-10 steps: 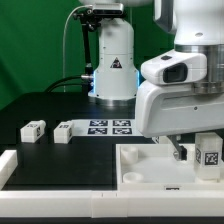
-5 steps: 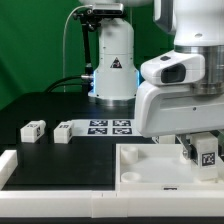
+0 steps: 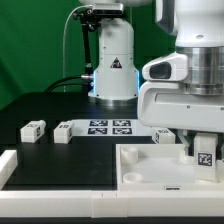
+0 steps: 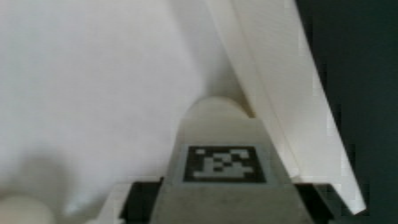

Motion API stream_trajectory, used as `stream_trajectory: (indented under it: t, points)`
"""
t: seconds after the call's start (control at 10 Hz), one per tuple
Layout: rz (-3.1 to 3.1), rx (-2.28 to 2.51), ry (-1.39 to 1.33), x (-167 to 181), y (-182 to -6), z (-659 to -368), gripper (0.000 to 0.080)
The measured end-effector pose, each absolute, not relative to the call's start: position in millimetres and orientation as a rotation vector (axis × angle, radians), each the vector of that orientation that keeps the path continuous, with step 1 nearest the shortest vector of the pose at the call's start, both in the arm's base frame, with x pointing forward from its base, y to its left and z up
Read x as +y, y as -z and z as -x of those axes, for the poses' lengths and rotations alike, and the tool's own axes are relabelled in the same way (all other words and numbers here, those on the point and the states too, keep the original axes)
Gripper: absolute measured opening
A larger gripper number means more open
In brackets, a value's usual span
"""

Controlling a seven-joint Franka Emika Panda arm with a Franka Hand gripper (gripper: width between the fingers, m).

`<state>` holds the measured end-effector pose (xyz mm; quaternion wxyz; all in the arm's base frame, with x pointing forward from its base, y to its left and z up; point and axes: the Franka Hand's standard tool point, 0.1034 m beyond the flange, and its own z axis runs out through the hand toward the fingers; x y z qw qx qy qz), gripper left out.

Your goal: Assemble one leg

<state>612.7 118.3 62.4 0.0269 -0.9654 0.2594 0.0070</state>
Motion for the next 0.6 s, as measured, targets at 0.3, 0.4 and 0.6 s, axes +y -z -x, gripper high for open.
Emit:
stream_trajectory:
  t: [0.3,0.4,0.6]
  points:
    - [2.782,1.363,-0.041,124.5,-61.5,-610.0,0.029]
    - [2.674,1.565,-0.047,125.7,-61.3,-610.1,0.029]
    - [2.497,1.824,-0.063,125.0,-61.3,-611.3,0.029]
